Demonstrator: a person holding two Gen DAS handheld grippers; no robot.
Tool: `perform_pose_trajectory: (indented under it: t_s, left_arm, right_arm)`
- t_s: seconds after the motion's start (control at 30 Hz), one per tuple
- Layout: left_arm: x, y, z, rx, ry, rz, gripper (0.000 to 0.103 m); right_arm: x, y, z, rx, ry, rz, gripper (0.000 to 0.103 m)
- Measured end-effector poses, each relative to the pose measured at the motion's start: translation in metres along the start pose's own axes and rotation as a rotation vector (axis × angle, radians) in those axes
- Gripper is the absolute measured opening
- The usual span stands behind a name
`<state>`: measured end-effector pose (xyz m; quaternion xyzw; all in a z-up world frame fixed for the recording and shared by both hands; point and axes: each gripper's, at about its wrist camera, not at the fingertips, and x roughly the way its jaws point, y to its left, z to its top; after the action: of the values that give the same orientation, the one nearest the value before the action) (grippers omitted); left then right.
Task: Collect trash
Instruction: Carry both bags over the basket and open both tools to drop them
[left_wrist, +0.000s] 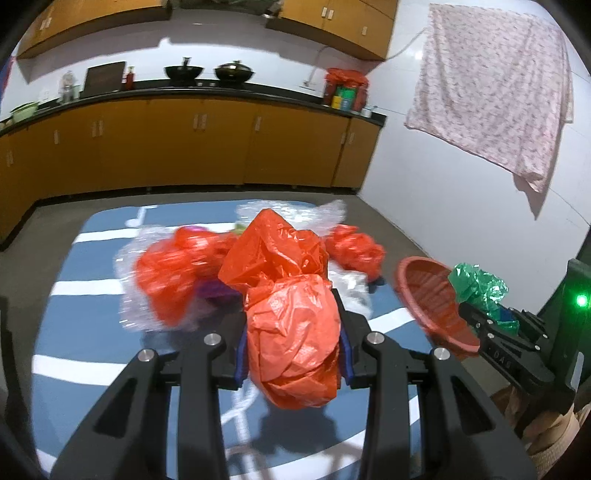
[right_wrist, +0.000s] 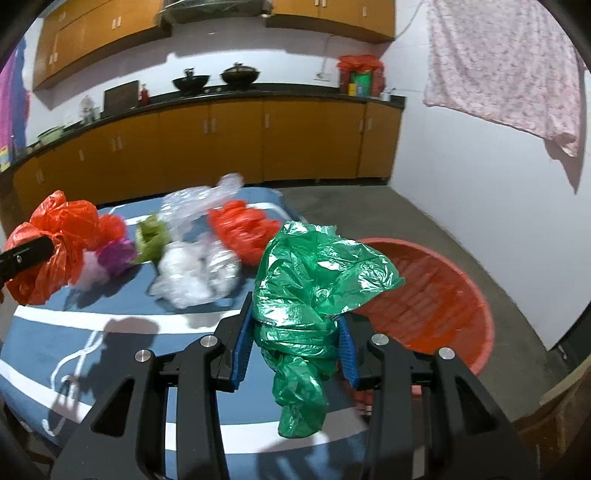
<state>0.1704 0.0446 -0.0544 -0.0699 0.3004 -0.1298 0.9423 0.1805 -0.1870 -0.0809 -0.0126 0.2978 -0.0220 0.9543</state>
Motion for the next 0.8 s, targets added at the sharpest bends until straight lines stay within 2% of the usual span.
perform_pose_trajectory:
  t_s: [0.47, 0.8]
  left_arm:
    - [0.068, -0.111, 0.014, 0.113, 0.033, -0.179, 0.037]
    - [0.125, -0.167, 0.016, 0.166, 0.089, -0.271, 0.037]
  right_arm:
    - [0.008, -0.086, 0.005, 0.091, -0.009, -0.150, 0.041]
    - [0.029, -0.131, 0.010, 0.159, -0.004, -0.177, 0.041]
